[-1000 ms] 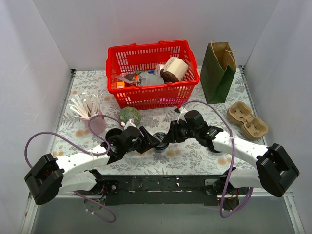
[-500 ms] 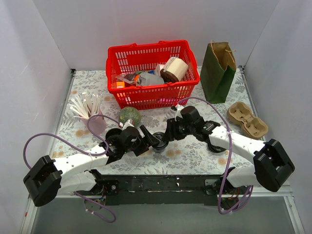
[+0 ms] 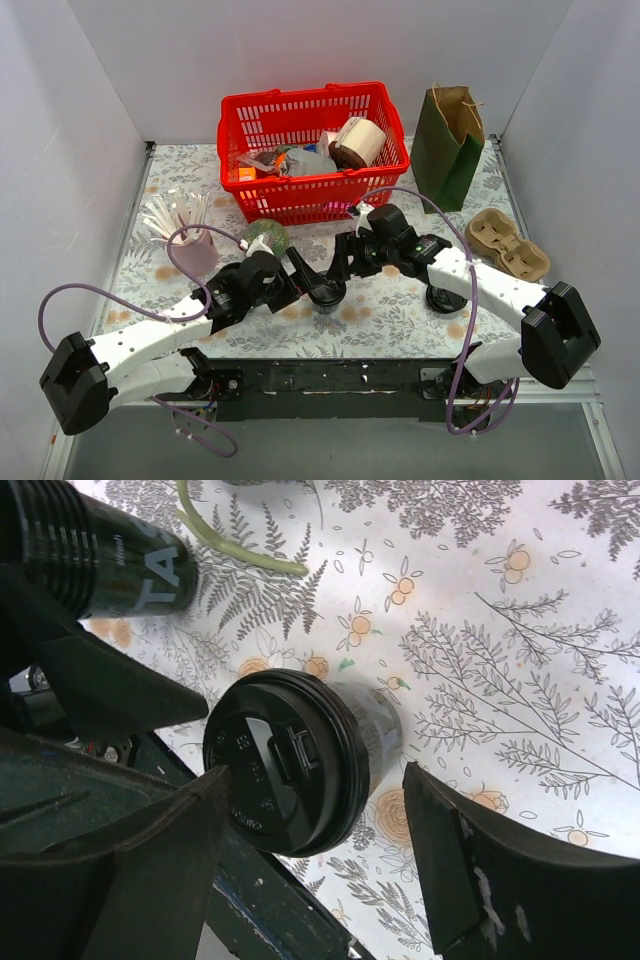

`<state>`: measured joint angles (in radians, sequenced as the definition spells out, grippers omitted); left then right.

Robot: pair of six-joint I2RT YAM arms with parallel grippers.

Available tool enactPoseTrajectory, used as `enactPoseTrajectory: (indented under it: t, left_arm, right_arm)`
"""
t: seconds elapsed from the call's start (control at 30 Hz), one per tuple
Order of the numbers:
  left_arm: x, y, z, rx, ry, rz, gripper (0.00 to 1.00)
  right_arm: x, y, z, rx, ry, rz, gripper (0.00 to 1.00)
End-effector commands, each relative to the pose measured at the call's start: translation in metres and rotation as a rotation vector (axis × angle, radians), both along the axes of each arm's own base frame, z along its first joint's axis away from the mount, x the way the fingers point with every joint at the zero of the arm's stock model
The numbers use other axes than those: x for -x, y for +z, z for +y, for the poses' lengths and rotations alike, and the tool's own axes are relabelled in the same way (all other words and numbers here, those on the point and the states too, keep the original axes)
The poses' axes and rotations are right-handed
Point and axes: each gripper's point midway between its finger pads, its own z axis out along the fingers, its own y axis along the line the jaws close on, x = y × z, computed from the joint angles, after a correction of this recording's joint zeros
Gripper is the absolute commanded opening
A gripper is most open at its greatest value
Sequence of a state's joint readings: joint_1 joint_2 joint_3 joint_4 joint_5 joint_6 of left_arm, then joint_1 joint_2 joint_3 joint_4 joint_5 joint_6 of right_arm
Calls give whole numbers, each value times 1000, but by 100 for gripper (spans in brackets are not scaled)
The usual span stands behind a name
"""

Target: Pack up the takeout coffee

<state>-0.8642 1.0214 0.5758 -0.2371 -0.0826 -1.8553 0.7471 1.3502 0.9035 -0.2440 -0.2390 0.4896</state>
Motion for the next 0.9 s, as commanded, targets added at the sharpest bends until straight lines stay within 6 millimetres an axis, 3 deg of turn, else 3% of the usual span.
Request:
enactPoseTrajectory:
  t: [0.0,0.07,0.27,0.57,0.87]
  left_arm:
    - [-14,20,14,-25,38,-65,98]
    - [-19,19,20,-23,33,-63,98]
    - [-27,35,8,2,-46,-129,98]
    - [-35,22,-11,-10,-119,-107,98]
    - [-33,1,-15,-23,-134,-52,86]
  right_arm:
    - [1,22,11,-75,25,-2,79]
    - [5,22,10,-84,18,10,80]
    - [13,10,-2,-96,-81,67,80]
    - [27,-2,-1,-186,-135,163,78]
    - [29,0,11,-257,-125,188,72]
